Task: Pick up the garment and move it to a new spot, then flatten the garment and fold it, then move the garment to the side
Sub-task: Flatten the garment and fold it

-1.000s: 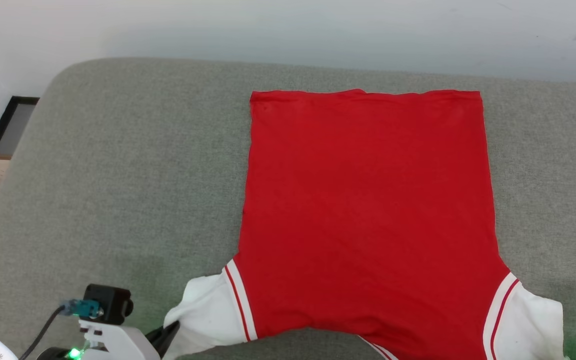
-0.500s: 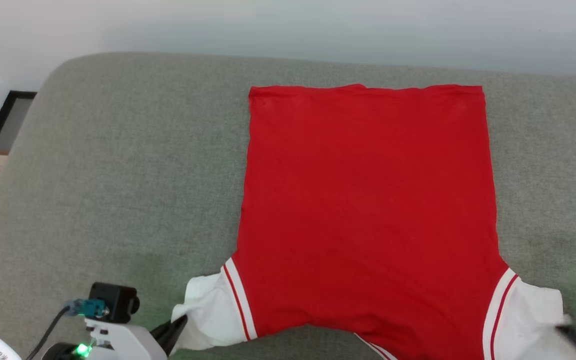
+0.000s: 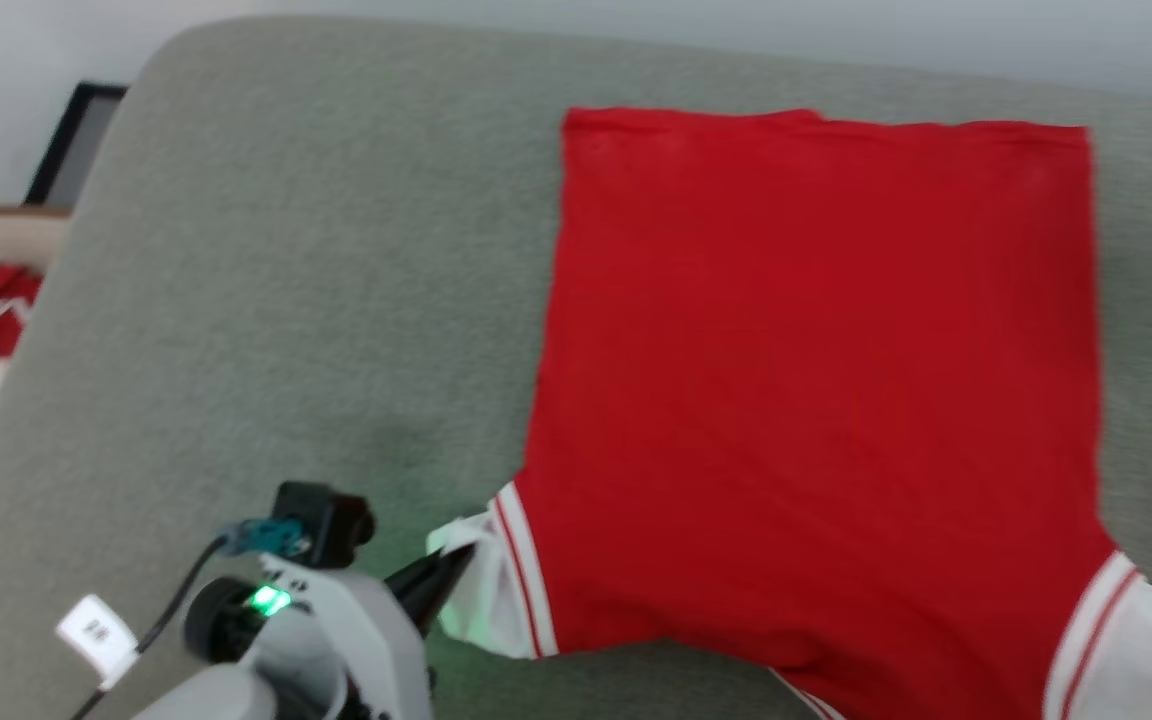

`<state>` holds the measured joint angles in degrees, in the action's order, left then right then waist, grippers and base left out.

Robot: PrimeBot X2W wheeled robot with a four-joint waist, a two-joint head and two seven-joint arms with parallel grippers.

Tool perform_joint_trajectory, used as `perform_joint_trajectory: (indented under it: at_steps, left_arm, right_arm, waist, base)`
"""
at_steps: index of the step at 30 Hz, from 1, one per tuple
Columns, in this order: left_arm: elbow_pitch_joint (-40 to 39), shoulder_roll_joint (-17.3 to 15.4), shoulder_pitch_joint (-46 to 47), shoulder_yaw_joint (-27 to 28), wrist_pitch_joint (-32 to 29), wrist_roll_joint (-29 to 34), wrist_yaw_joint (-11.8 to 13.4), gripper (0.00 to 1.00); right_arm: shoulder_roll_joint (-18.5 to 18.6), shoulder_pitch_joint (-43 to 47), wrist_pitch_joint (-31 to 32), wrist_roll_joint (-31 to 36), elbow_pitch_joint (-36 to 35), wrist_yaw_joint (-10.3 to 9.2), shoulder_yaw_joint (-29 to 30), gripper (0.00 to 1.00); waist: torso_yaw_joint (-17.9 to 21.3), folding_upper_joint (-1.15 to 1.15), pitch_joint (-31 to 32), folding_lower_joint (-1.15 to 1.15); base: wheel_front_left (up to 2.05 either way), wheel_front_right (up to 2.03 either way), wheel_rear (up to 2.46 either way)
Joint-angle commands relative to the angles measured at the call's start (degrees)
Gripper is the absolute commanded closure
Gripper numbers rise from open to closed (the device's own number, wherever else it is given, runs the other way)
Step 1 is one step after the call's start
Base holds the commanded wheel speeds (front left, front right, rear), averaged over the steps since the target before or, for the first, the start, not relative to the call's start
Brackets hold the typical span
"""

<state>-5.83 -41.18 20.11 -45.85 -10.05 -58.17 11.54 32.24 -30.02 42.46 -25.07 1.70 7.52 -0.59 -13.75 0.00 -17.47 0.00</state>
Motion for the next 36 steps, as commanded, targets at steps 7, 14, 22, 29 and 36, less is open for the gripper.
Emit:
perform_joint_trajectory:
  at_steps: [7, 14, 22, 29, 36]
  left_arm:
    - [4.4, 5.2, 4.6, -2.1, 0.3, 1.1, -4.2, 1.00]
    - [8.6, 8.8, 7.3, -3.7, 0.8, 1.6, -7.7, 1.00]
    - [12.5, 11.7, 9.4, -5.0, 1.2, 1.8, -10.8, 1.00]
    - [15.3, 12.6, 10.1, -4.7, 2.1, 0.9, -12.2, 1.00]
    - [17.7, 11.9, 9.6, -3.9, 3.2, 0.1, -12.8, 1.00]
  right_arm:
    - [-0.6, -13.2, -1.8, 3.6, 20.5, -0.06, -3.1, 0.00]
    - [0.4, -21.4, -1.9, 6.0, 36.3, -0.06, -3.6, 0.00]
    - [1.1, -26.0, -0.3, 11.2, 50.6, -0.06, -0.2, 0.00]
    - [0.0, -27.5, 7.4, 17.5, 60.5, -0.08, 3.9, 1.00]
    - [-2.6, -28.4, 7.1, 20.4, 60.0, -0.06, 5.7, 1.00]
  waist:
    - [-8.7, 0.00, -4.7, 0.00]
    - [-13.3, 0.00, -6.1, 0.00]
    - [-16.7, 0.00, -7.7, 0.00]
    - [-17.0, 0.00, -8.0, 0.00]
    - [-14.8, 0.00, -6.7, 0.00]
  base:
    - [0.00, 0.00, 0.00]
    - [0.00, 0.00, 0.00]
    - [0.00, 0.00, 0.00]
    - [0.00, 0.00, 0.00]
    - [0.00, 0.00, 0.00]
